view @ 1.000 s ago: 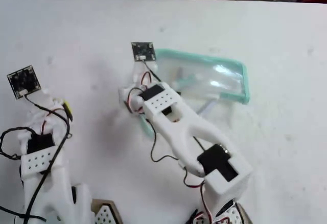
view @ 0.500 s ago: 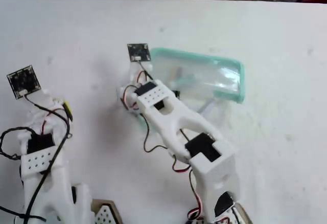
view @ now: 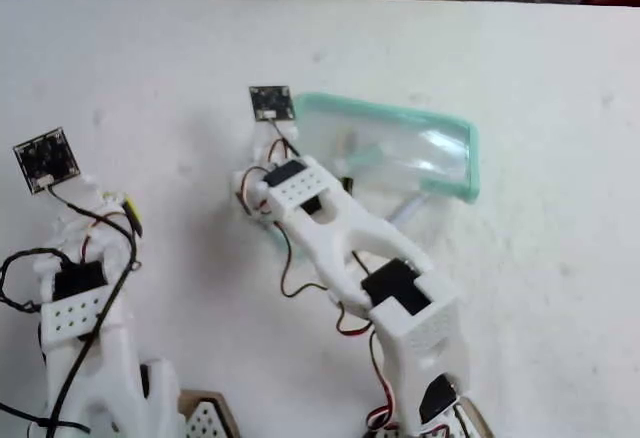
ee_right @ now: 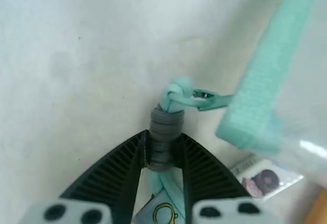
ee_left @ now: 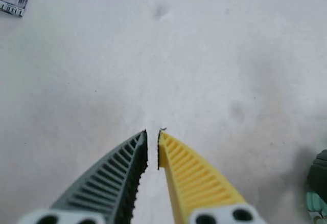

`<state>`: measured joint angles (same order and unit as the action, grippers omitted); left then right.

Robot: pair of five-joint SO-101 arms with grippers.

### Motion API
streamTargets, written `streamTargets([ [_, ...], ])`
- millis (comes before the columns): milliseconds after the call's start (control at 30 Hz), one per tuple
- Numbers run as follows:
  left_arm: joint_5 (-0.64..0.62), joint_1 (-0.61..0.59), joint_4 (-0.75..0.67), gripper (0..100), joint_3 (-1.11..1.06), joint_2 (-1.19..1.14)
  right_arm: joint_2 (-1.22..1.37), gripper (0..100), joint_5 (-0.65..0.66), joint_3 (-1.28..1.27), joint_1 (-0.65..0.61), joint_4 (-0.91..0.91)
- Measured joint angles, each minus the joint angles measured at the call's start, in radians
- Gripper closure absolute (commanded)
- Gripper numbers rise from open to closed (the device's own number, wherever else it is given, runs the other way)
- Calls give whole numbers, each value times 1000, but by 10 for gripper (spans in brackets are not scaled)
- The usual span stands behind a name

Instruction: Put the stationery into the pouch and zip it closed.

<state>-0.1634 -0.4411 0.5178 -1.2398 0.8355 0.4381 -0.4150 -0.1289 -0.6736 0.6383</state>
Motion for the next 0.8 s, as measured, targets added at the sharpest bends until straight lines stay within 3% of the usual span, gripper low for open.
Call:
streamTargets([
  [200,0,0,0,932,0,0,-11,982,55,34,26,40],
  [567,0,48,0,928,0,0,-371,981,572,348,54,500],
  [800,-2,77,0,928,0,0,-531,981,628,434,161,539],
])
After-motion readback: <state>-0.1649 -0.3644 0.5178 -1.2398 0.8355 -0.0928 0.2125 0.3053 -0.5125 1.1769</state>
